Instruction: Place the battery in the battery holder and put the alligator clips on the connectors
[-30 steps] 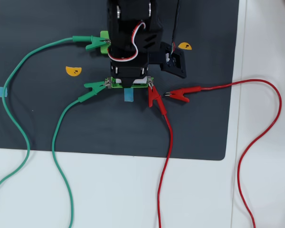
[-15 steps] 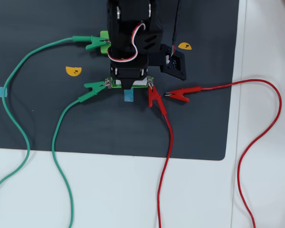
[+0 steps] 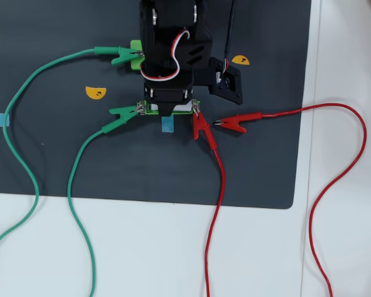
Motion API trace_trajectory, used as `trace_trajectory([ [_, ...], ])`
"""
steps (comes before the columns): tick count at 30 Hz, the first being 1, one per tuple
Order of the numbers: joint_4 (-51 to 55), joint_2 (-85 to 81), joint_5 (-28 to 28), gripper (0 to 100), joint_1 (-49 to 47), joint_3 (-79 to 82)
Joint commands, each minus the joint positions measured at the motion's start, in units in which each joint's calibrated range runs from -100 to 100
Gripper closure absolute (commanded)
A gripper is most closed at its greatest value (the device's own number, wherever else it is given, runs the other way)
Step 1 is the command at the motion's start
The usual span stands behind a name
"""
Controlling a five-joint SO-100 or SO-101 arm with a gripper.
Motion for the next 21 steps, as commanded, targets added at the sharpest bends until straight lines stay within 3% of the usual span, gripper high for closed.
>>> trace_trajectory([
  [1, -0.8, 0.1, 0.1, 99, -0.4, -2.0],
  [21, -0.8, 3.4, 0.2, 99, -0.6, -2.3],
])
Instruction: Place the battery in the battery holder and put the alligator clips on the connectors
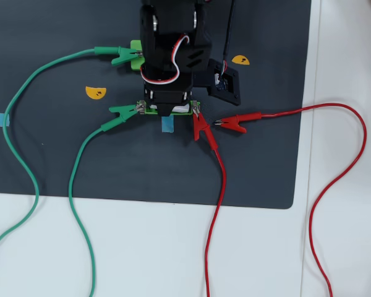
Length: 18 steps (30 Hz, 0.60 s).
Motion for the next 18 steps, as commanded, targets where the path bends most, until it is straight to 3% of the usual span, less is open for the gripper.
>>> trace_trajectory([
  [1, -0.6, -0.1, 0.2, 99, -0.9, -1.7],
  [18, -0.5, -1.9, 2.6, 98, -3.0, -1.1],
])
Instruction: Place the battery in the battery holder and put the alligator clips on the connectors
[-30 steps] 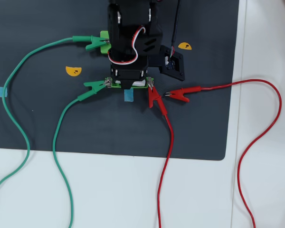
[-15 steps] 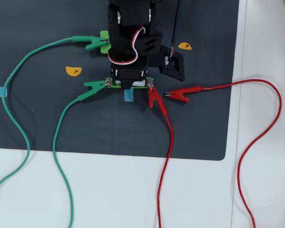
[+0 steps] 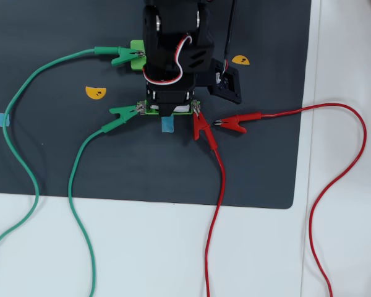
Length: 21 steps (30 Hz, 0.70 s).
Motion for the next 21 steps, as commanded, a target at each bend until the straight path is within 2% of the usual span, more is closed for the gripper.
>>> trace_trajectory([
  [1, -0.3, -2.7, 1.5, 97, -1.3, -1.1],
  [7, -0.1, -7.8, 1.8, 87, -1.3, 2.0],
  [16, 0.9, -12.9, 1.8, 88, -0.9, 3.0],
  [18, 2.8, -13.6, 1.8, 91, -0.7, 2.5],
  [20, 3.5, -14.9, 1.8, 99, -0.6, 2.6],
  [21, 3.3, -15.6, 1.8, 99, -0.4, 2.8],
])
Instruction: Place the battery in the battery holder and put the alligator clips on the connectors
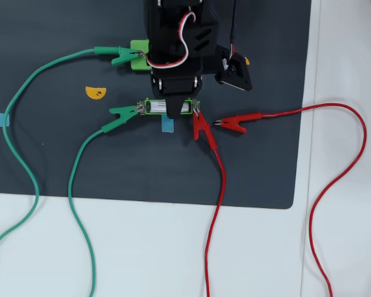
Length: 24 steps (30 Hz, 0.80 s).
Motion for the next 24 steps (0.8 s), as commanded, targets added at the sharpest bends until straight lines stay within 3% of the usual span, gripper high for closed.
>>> trace_trajectory([
  [1, 0.6, -4.0, 0.3, 98, 0.4, -0.4],
  [24, -2.9, 1.9, 1.8, 99, 3.2, -0.8],
])
